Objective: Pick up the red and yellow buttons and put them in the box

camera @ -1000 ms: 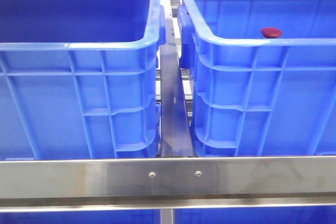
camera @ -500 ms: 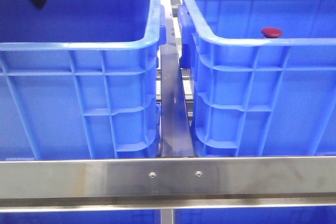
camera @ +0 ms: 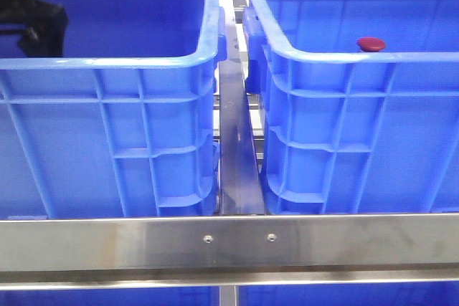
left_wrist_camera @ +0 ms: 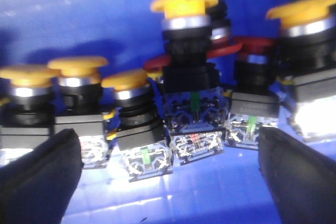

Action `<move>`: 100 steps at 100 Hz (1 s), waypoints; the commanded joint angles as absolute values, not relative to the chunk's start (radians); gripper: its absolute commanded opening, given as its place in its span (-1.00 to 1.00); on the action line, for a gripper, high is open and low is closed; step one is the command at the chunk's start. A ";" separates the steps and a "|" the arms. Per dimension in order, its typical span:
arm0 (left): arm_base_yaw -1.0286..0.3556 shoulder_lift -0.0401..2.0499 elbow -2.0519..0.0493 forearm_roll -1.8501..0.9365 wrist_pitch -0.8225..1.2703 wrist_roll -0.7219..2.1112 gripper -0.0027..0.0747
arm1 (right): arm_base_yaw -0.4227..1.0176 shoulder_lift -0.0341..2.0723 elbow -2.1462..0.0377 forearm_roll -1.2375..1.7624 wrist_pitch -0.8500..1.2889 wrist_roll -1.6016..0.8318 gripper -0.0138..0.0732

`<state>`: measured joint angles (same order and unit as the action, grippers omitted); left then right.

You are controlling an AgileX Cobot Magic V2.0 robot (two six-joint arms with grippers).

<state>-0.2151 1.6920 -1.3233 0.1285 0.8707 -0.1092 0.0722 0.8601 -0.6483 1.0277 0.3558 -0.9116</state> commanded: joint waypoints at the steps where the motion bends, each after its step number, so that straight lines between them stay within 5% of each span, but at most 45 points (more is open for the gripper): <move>1: -0.213 1.671 -1.354 0.123 0.830 -0.123 0.69 | 0.071 0.850 -0.676 1.057 0.323 -0.920 -0.84; 88: -0.213 1.717 -1.354 0.098 0.721 -0.123 0.66 | 0.071 0.850 -0.676 1.057 0.325 -0.920 -0.84; 100: -0.213 1.717 -1.354 0.092 0.723 -0.123 0.39 | 0.071 0.850 -0.676 1.057 0.325 -0.920 -0.84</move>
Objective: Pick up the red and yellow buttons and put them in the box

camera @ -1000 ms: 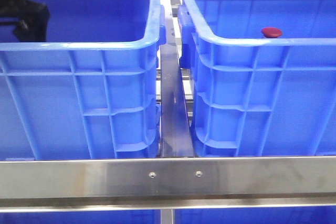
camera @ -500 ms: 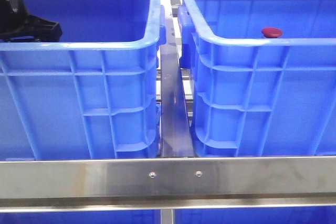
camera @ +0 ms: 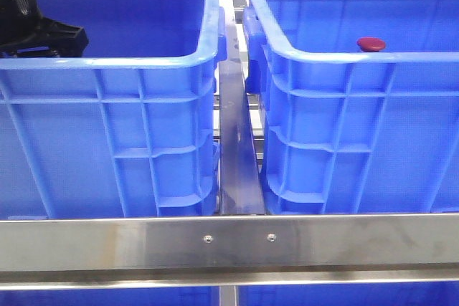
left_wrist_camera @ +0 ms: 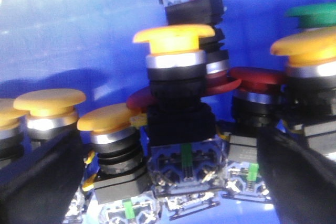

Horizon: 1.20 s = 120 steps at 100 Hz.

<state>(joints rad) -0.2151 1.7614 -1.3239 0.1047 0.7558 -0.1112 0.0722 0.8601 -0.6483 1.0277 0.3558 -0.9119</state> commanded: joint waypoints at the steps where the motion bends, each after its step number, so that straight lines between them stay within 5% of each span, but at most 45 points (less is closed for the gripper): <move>1: -0.213 1.717 -1.354 0.092 0.724 -0.123 0.33 | 0.071 0.850 -0.676 1.057 0.325 -0.920 -0.84; 20: -0.213 1.717 -1.354 0.090 0.749 -0.123 -0.45 | 0.071 0.850 -0.676 1.057 0.325 -0.920 -0.84; 32: -0.213 1.717 -1.354 0.090 0.749 -0.123 -0.69 | 0.071 0.850 -0.676 1.057 0.325 -0.920 -0.84; 70: -0.213 1.621 -1.354 0.076 0.774 -0.051 -0.71 | 0.071 0.850 -0.676 1.057 0.326 -0.920 -0.84; 120: -0.213 1.433 -1.354 -0.372 0.903 0.498 -0.71 | 0.071 0.850 -0.676 1.066 0.357 -0.920 -0.84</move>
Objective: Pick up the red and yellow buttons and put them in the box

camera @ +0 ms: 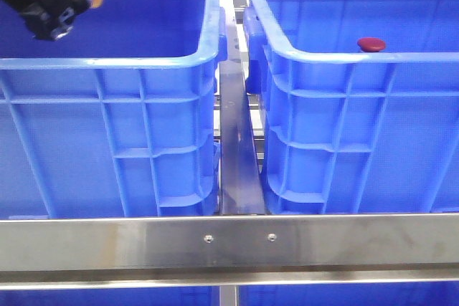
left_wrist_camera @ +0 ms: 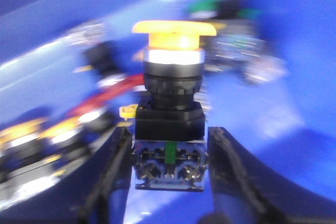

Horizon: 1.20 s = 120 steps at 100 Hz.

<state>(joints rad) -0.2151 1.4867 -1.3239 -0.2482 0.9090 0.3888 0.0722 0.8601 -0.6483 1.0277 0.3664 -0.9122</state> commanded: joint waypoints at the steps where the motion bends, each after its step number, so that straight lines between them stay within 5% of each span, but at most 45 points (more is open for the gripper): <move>1: -0.213 1.433 -1.354 -0.382 0.905 0.509 -0.71 | 0.071 0.850 -0.676 1.067 0.359 -0.920 -0.84; 35: -0.213 1.418 -1.354 -0.825 1.069 0.897 -0.71 | 0.071 0.927 -0.798 1.071 0.598 -0.920 -0.82; 45: -0.213 1.418 -1.354 -0.893 1.120 0.948 -0.71 | 0.071 0.994 -0.865 1.088 0.698 -0.920 -0.68; 78: -0.308 1.418 -1.354 -0.911 1.133 0.964 -0.71 | 0.072 1.183 -0.998 1.350 0.934 -0.920 0.85; 120: -0.332 1.418 -1.354 -0.910 1.131 0.964 -0.71 | 0.162 1.289 -1.007 1.598 0.960 -0.920 0.80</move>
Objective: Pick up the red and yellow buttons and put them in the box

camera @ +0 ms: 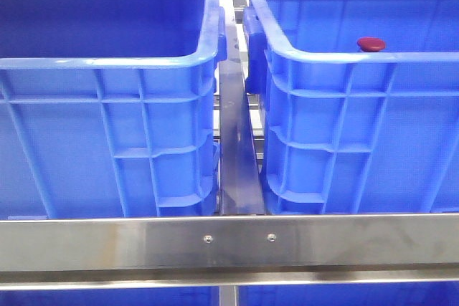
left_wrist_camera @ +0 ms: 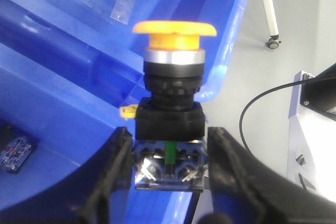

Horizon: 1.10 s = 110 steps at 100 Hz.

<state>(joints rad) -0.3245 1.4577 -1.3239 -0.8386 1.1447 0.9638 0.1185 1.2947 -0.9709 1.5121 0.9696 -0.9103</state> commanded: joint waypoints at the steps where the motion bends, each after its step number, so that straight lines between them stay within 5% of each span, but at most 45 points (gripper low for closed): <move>1: -0.332 1.418 -1.354 -0.910 1.131 0.964 -0.71 | 0.167 1.291 -1.007 1.598 0.950 -0.920 0.80; 65: -0.332 1.418 -1.354 -0.910 1.131 0.964 -0.71 | 0.303 1.385 -1.007 1.643 0.849 -0.921 0.77; 74: -0.332 1.418 -1.354 -0.910 1.130 0.964 -0.71 | 0.303 1.385 -1.007 1.643 0.850 -0.931 0.58; 95: -0.332 1.418 -1.354 -0.910 1.129 0.964 -0.69 | 0.303 1.385 -1.007 1.643 0.876 -0.931 -0.20; 110: -0.332 1.418 -1.354 -0.910 1.129 0.964 -0.29 | 0.303 1.385 -1.007 1.644 0.876 -0.931 -0.28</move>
<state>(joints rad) -0.3245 1.4577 -1.3239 -0.8343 1.1428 0.9654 0.3050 1.4120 -0.9733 1.5845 0.8426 -0.9138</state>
